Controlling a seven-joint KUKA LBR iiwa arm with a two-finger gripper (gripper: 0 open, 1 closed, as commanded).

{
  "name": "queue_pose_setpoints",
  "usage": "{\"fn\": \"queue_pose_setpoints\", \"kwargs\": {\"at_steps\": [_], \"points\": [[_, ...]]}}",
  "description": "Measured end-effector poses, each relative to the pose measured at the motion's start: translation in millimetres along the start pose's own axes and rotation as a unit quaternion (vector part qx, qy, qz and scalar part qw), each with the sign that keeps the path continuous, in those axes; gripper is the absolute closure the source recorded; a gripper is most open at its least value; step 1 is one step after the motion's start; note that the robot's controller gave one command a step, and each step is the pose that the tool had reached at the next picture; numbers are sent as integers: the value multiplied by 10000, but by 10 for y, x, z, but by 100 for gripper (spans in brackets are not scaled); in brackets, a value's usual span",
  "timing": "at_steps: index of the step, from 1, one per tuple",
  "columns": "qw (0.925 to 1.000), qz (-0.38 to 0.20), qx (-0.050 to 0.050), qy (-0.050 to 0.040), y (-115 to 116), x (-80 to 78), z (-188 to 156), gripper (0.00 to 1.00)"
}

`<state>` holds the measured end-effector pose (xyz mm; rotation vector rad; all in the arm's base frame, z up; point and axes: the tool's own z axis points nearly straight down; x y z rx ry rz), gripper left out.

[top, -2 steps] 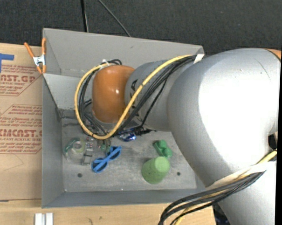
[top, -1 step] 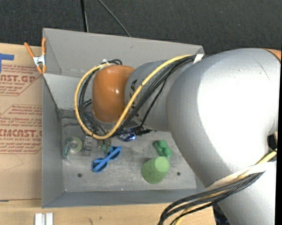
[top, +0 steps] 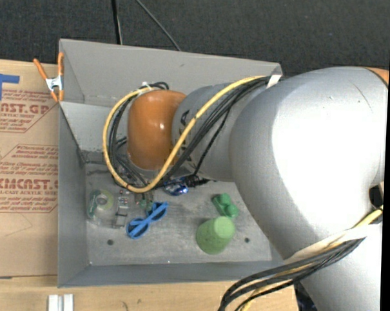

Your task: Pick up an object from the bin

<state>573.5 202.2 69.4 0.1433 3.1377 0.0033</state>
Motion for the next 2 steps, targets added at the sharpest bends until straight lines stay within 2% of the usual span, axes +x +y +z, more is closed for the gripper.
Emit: {"fn": "queue_pose_setpoints", "kwargs": {"at_steps": [1, 2], "points": [[9840, -1784, 3, -18, -467, 797, -10, 0], [9794, -2020, 25, -26, -989, 116, -9, 0]]}}
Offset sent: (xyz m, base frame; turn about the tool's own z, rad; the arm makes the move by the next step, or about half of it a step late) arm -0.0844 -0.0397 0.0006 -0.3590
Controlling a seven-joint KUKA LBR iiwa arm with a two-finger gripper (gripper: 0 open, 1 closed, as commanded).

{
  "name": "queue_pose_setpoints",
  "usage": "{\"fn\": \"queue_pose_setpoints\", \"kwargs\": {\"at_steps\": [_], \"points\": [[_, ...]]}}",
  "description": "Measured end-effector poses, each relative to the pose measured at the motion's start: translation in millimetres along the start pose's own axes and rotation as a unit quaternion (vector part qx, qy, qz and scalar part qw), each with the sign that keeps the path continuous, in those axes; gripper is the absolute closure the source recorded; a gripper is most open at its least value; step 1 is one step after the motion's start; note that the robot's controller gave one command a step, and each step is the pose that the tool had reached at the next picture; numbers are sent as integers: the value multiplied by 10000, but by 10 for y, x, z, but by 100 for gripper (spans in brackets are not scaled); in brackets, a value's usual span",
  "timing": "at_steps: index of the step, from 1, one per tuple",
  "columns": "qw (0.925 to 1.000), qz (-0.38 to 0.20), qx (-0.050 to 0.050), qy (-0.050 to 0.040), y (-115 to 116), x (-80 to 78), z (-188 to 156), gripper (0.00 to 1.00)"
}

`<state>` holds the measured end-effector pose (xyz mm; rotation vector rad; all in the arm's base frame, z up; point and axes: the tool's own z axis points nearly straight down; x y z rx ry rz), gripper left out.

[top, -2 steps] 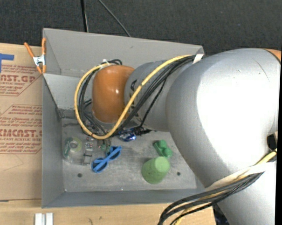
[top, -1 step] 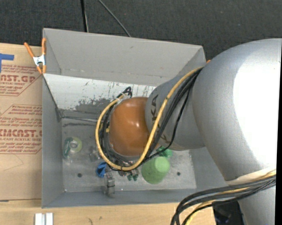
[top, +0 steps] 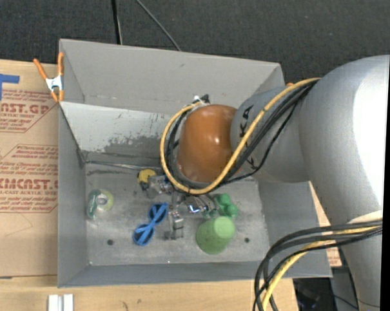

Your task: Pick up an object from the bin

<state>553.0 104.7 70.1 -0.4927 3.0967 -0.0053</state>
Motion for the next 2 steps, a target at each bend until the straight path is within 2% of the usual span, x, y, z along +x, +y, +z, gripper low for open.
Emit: {"fn": "queue_pose_setpoints", "kwargs": {"at_steps": [1, 2], "points": [[10000, -27, -28, 16, 61, 12, 1, 100], [9991, -421, -14, -31, 19, -78, -1326, 100]]}}
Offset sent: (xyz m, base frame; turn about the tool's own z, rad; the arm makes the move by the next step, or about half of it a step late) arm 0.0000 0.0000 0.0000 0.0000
